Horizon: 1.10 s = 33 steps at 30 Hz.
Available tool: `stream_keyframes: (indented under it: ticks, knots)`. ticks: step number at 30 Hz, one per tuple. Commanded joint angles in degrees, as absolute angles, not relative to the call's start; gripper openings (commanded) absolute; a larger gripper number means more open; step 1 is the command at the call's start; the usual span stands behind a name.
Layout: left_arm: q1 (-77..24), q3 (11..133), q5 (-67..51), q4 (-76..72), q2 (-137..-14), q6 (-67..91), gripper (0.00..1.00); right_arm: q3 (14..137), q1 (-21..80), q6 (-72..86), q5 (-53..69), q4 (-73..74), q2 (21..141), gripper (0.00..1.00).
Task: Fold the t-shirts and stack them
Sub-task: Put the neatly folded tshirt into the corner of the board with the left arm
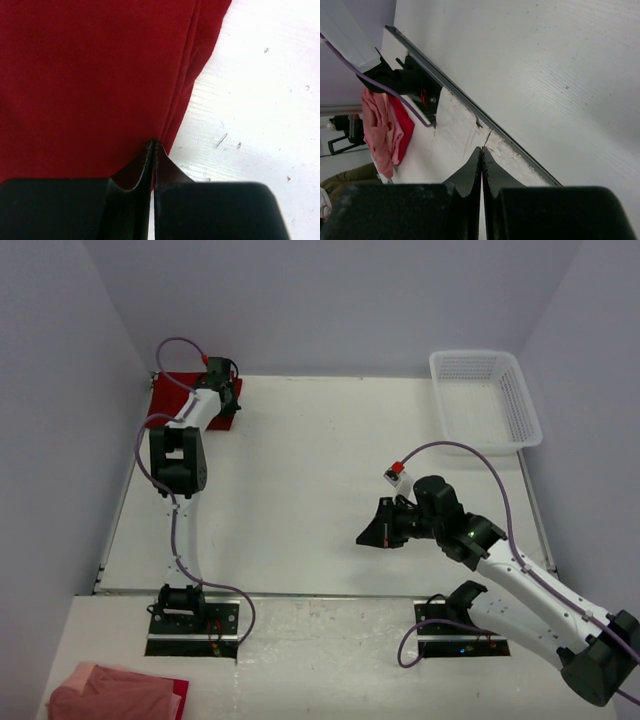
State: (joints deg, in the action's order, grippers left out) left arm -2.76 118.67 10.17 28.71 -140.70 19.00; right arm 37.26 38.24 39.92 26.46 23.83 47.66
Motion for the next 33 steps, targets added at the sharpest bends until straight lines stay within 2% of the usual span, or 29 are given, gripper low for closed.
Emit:
stream_keyframes:
  ticks: [1,5,8,9,11,12,14,15,17,18,19,20,21,24,28,30,32,33]
  knots:
    - [-2.64,118.48,8.00,27.87,-142.04,19.42,0.00,37.27,38.58,40.25,25.75,22.50,48.51,0.00]
    - [-2.72,114.01,6.68,23.83,-137.56,18.54,0.00,37.18,38.85,39.90,26.19,21.88,49.04,0.00]
    - [-2.90,107.68,4.57,19.26,-130.71,18.72,0.11,36.74,38.93,39.55,27.07,21.36,49.39,0.00]
    - [-3.16,106.19,4.66,18.38,-126.95,18.63,0.22,36.39,39.11,39.72,26.98,21.10,49.39,0.00]
    - [-3.60,103.37,5.44,18.02,-123.24,18.89,0.37,35.86,39.46,39.81,26.98,20.39,48.52,0.00]
    - [-3.86,101.45,5.88,18.02,-119.22,19.24,0.50,35.51,39.55,39.64,26.72,20.30,47.65,0.00]
    - [-4.74,99.33,8.07,18.11,-111.85,19.86,0.58,34.63,39.64,39.46,26.54,19.08,46.85,0.00]
    - [-5.27,97.49,8.43,18.02,-109.10,19.86,0.70,33.93,39.55,38.94,25.24,19.07,46.85,0.00]
    - [-7.63,95.90,11.06,18.63,-100.78,19.86,0.75,33.40,39.64,37.97,23.30,18.90,47.55,0.00]
    - [-8.95,94.58,11.77,18.98,-97.85,19.43,0.95,33.83,39.64,37.10,19.81,19.16,48.16,0.04]
    - [-10.18,94.22,12.73,19.59,-95.39,19.16,1.00,34.10,39.64,36.83,17.69,19.86,49.30,0.12]
    - [-13.07,94.22,14.40,20.64,-92.93,18.99,1.00,34.54,39.64,36.39,15.58,20.04,50.00,0.22]
    - [-14.75,94.04,15.28,22.48,-88.38,18.64,1.00,36.46,39.64,35.34,13.73,20.56,50.79,0.37]
    - [-19.94,90.90,14.68,25.38,-80.00,19.51,1.00,40.51,40.16,33.41,6.87,23.91,53.08,0.47]
    - [-24.34,80.62,15.12,26.46,-69.80,21.18,1.00,42.80,40.25,30.77,4.84,21.63,51.69,0.48]
    - [-24.61,75.16,14.41,28.55,-65.58,21.27,1.00,42.54,40.34,29.97,2.21,19.78,49.84,0.52]
    - [-24.87,69.82,14.50,29.53,-62.16,21.88,1.00,44.11,40.43,28.66,0.98,19.07,51.31,0.66]
    - [-24.96,67.96,14.94,29.71,-61.09,22.23,1.00,45.51,40.43,28.48,-0.43,20.81,52.37,0.67]
